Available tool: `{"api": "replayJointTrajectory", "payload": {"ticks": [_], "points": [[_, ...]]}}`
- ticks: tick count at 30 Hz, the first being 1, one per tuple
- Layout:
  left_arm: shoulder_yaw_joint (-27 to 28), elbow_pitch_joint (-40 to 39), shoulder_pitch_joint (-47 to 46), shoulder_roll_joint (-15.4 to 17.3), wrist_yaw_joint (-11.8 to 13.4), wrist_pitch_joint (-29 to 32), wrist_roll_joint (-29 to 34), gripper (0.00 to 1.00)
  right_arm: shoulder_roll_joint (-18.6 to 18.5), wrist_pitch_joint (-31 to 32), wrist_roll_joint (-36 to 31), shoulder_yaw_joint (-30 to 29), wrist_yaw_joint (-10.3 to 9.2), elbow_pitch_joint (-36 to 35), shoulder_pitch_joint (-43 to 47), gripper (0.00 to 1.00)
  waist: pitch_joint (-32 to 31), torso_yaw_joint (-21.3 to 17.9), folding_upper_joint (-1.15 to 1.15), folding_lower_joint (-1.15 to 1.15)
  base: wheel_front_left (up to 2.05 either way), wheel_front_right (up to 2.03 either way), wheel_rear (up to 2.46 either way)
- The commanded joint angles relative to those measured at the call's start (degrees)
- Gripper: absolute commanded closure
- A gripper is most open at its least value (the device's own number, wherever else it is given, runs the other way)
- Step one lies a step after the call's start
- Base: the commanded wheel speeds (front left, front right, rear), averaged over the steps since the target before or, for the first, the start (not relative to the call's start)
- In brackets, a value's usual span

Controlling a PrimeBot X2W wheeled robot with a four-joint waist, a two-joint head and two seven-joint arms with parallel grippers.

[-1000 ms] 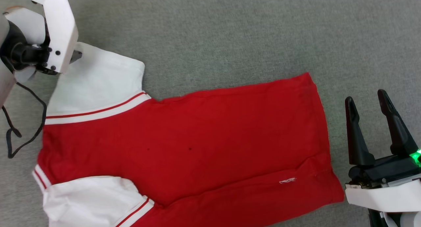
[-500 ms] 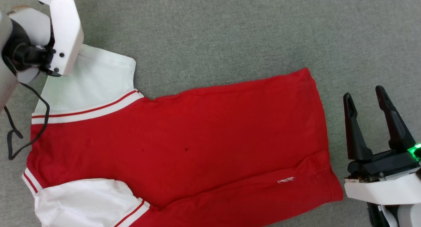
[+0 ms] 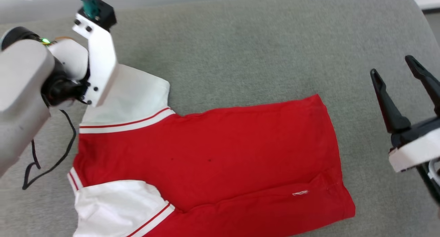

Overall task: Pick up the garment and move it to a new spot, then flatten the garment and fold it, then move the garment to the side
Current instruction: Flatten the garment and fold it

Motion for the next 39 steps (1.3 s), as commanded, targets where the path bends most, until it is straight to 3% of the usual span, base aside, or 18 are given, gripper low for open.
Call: {"api": "replayJointTrajectory", "payload": {"ticks": [1,8,14,21,26,37,38,39], "points": [[-0.7,-0.9,1.0,-0.1,0.0,-0.7,0.6,1.00,-1.7,2.6,1.6,1.1,-0.05,0.2,-2.4,0.00,-2.8,2.2,0.00,0.00,0.00,0.00,0.00],[-3.7,-6.2,1.4,-0.5,0.0,-3.1,0.3,1.00,-11.4,22.4,10.5,9.8,-0.05,4.7,-12.7,0.00,-4.6,4.9,0.00,0.00,0.00,0.00,0.00],[-5.5,-8.4,-0.1,-1.0,-0.1,-4.3,1.3,1.00,-16.9,37.5,19.9,19.8,-0.05,10.2,-21.0,0.00,-4.1,6.6,0.00,0.00,0.00,0.00,0.00],[-6.6,-10.0,-2.2,-2.0,-0.1,-6.0,1.7,1.00,-19.3,50.4,27.7,29.6,-0.05,17.8,-28.4,0.00,-1.6,8.3,0.00,0.00,0.00,0.00,0.00],[-7.0,-10.6,-4.0,-2.7,-0.1,-7.0,2.0,1.00,-19.3,55.3,30.7,34.0,-0.05,21.8,-31.7,0.00,1.0,9.8,0.00,0.00,0.00,0.00,0.00],[-7.6,-10.6,-5.3,-2.7,-0.1,-9.5,2.0,1.00,-16.0,51.4,31.7,42.9,-0.04,29.2,-31.4,0.00,5.3,11.4,0.00,0.00,0.00,0.00,0.00],[-7.6,-10.6,-5.2,-2.5,-0.1,-9.6,2.0,1.00,-16.0,50.9,31.8,43.8,-0.04,29.7,-31.3,0.53,5.4,11.4,0.00,0.00,0.00,0.00,0.00],[-7.6,-10.4,-5.2,-2.4,-0.1,-9.7,2.0,1.00,-15.9,50.1,32.1,44.4,-0.04,30.1,-31.4,1.00,5.4,11.3,0.00,0.00,0.00,0.00,0.00]]}}
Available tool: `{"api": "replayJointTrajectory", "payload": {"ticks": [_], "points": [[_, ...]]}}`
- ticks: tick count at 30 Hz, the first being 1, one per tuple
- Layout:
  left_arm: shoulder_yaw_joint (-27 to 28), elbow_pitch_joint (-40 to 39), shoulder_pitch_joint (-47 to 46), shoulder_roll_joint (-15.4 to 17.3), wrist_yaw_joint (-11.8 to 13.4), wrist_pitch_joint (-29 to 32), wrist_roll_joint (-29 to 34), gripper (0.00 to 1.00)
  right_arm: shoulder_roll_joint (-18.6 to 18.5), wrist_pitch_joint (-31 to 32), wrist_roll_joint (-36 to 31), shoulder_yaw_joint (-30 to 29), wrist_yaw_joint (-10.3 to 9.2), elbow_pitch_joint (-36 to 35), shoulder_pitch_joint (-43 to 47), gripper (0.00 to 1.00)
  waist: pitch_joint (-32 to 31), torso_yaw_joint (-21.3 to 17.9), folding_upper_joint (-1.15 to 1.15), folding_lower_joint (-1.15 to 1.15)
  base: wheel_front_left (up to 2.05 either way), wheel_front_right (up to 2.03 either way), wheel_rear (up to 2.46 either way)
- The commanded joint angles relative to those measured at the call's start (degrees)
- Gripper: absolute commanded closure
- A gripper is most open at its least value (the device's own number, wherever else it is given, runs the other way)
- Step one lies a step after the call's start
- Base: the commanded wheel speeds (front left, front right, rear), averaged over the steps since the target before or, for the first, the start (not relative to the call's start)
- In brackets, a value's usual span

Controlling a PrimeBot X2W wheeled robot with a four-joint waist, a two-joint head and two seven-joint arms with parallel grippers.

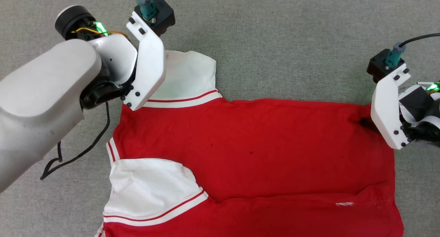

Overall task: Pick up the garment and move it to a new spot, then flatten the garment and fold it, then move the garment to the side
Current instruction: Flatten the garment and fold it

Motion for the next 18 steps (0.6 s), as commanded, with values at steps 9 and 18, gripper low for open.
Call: {"api": "replayJointTrajectory", "payload": {"ticks": [9,18], "points": [[-0.2,-0.5,3.7,1.3,0.0,-1.8,-1.2,1.00,1.4,-10.2,3.1,3.9,-0.04,4.3,1.4,1.00,-6.2,-1.0,0.00,0.01,0.00,0.00,0.00],[-0.3,-5.1,9.2,5.2,0.0,-2.9,-2.1,1.00,-0.5,-17.5,5.3,7.1,-0.04,4.3,5.0,1.00,-13.8,-0.3,0.00,0.01,0.00,0.00,0.00]]}}
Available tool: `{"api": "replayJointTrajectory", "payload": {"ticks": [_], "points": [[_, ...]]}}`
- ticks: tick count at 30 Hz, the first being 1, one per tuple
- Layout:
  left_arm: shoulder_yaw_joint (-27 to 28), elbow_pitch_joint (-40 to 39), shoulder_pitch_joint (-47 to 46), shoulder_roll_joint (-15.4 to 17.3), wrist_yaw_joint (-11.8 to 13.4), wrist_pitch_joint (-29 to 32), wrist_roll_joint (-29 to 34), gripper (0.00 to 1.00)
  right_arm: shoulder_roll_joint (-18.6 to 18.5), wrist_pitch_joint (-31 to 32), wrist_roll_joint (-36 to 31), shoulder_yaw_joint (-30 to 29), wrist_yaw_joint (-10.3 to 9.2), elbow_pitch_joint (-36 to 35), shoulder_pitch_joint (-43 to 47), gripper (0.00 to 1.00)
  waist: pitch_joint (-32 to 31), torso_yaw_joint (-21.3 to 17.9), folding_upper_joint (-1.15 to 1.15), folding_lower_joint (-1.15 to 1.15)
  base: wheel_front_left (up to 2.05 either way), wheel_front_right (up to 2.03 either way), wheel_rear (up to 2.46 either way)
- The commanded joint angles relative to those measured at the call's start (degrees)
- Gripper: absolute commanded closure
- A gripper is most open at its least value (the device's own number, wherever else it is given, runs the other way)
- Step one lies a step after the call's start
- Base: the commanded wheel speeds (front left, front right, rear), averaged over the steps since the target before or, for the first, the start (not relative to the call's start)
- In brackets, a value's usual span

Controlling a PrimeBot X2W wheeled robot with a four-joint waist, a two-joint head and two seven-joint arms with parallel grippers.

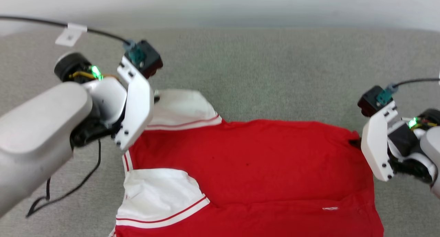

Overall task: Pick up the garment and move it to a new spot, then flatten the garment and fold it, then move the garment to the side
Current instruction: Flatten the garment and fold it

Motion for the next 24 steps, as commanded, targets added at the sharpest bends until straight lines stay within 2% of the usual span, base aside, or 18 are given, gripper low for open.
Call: {"api": "replayJointTrajectory", "payload": {"ticks": [1,10,17,24], "points": [[0.0,-0.7,1.9,0.6,0.0,0.0,-0.1,1.00,-0.4,-0.8,0.7,0.3,-0.05,0.1,1.2,1.00,-2.8,0.5,0.00,0.01,0.00,0.00,0.00],[0.0,-8.6,10.4,6.1,0.0,1.1,-1.7,1.00,-2.2,-6.4,2.4,2.0,-0.05,0.5,7.2,1.00,-9.9,1.2,0.00,0.01,0.00,0.00,0.00],[0.0,-14.1,17.8,10.5,1.9,2.9,-1.6,1.00,-4.3,-8.9,2.8,2.5,-0.05,-1.6,10.8,1.00,-12.0,1.7,0.00,0.01,0.00,0.00,0.00],[0.0,-15.5,26.0,11.9,3.4,2.9,-1.0,1.00,-6.5,-9.2,2.8,2.7,-0.05,-5.1,14.6,1.00,-11.7,1.5,0.00,0.01,0.00,0.00,0.00]]}}
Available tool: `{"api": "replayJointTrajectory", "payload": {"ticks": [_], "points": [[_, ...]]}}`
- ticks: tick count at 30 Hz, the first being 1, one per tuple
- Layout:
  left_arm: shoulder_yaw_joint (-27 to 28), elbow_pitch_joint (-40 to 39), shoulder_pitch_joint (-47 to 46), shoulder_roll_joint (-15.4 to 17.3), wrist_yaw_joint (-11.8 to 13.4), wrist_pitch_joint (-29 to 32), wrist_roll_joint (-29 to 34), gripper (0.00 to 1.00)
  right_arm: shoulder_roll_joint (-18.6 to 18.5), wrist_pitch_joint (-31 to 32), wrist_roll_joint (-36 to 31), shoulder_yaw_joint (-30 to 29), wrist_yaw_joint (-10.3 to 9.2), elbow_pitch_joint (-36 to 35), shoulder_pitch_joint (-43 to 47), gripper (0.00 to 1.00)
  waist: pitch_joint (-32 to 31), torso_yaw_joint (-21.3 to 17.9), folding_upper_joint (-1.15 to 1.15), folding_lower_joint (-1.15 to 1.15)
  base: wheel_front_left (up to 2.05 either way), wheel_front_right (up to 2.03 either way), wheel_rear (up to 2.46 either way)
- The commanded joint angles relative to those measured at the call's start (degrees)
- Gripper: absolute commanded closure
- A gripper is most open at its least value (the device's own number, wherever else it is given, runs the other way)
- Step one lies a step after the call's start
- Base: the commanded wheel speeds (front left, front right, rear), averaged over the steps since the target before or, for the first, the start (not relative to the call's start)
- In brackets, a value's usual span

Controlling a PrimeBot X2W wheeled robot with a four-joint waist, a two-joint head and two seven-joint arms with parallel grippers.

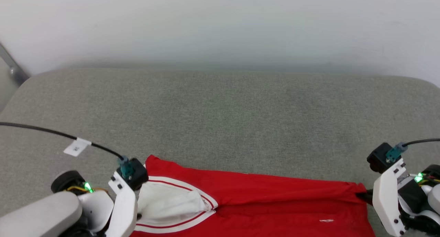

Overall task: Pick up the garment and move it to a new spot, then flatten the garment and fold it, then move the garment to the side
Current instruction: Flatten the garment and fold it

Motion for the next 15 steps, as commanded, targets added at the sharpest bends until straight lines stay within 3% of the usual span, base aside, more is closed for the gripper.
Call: {"api": "replayJointTrajectory", "payload": {"ticks": [1,14,15], "points": [[0.0,0.0,1.6,-0.2,0.3,0.1,0.3,1.00,-0.4,0.2,0.1,0.0,-0.05,-0.4,1.2,1.00,0.4,-0.1,0.00,0.01,0.00,0.00,0.00],[0.1,7.3,7.6,-4.0,0.2,-2.0,0.3,1.00,2.5,1.5,-2.2,-0.1,-0.05,1.5,3.9,1.00,4.5,-0.6,0.00,0.01,0.00,0.00,0.00],[0.2,7.7,7.7,-4.3,0.3,-2.5,0.3,0.94,2.6,0.9,-2.3,-0.2,-0.05,1.5,3.9,1.00,4.3,-0.6,0.00,0.01,0.00,0.00,0.00]]}}
